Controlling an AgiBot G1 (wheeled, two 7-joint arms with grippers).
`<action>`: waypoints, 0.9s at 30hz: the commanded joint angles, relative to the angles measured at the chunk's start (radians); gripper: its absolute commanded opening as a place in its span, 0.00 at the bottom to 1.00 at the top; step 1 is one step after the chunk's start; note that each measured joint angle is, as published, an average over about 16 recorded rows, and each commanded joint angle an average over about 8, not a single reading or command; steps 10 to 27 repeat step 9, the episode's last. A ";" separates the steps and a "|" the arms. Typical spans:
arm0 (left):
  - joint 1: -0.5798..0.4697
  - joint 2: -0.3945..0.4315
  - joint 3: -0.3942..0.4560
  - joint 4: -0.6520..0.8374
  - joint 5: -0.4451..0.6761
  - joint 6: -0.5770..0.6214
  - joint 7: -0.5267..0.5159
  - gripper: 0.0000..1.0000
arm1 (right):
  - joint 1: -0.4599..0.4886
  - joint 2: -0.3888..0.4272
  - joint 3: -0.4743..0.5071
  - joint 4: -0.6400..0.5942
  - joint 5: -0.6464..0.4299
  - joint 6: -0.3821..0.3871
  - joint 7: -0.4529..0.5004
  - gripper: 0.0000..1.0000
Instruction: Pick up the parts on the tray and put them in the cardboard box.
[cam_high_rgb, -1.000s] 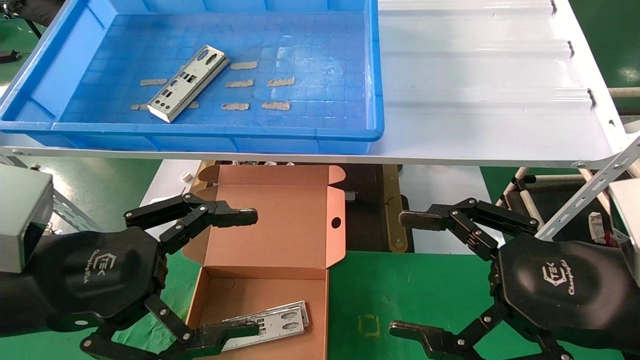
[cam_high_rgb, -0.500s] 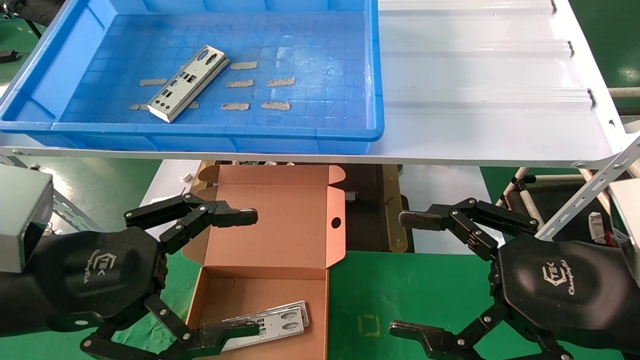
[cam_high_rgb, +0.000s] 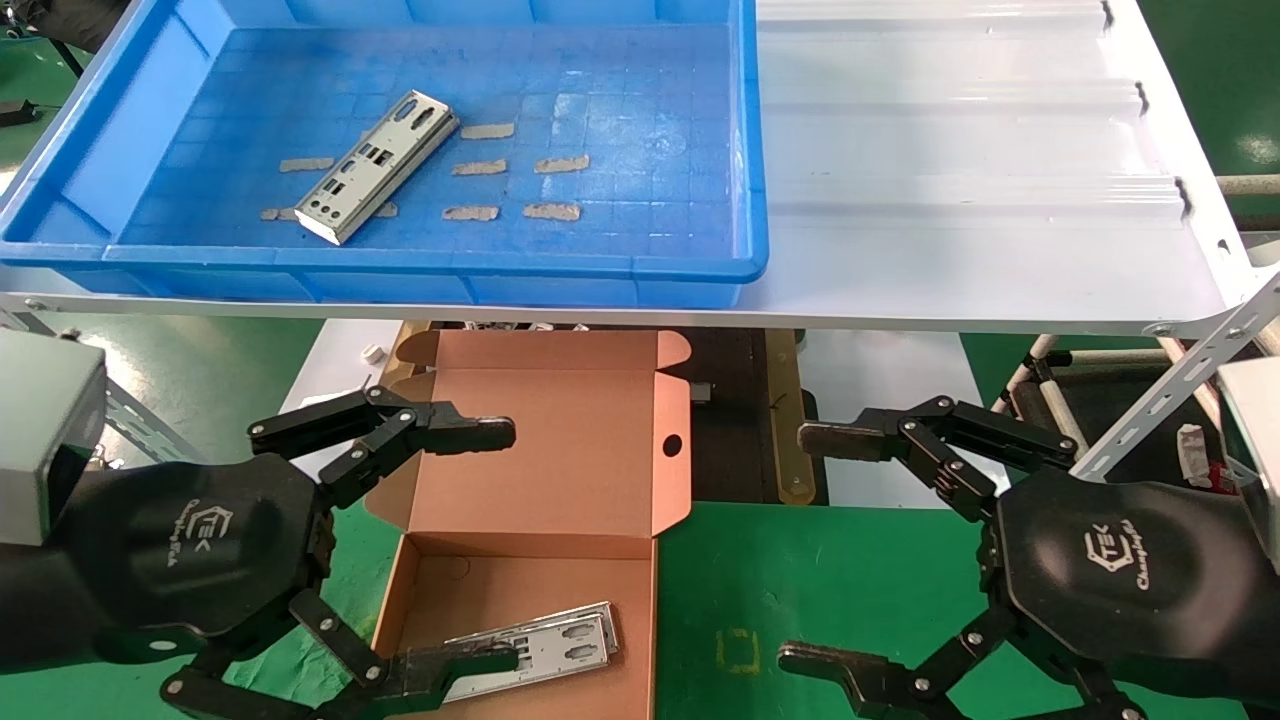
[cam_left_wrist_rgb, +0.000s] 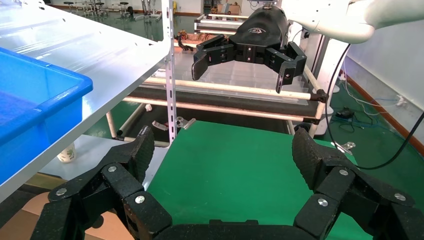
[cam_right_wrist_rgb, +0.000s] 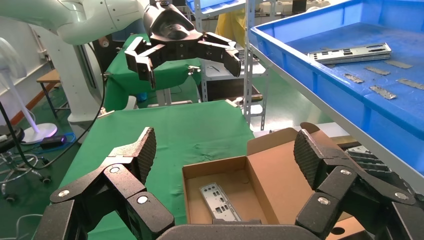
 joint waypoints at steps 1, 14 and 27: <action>0.000 0.000 0.000 0.000 0.000 0.000 0.000 1.00 | 0.000 0.000 0.000 0.000 0.000 0.000 0.000 1.00; 0.000 0.000 0.000 0.000 0.000 0.000 0.000 1.00 | 0.000 0.000 0.000 0.000 0.000 0.000 0.000 1.00; 0.000 0.000 0.000 0.000 0.000 0.000 0.000 1.00 | 0.000 0.000 0.000 0.000 0.000 0.000 0.000 1.00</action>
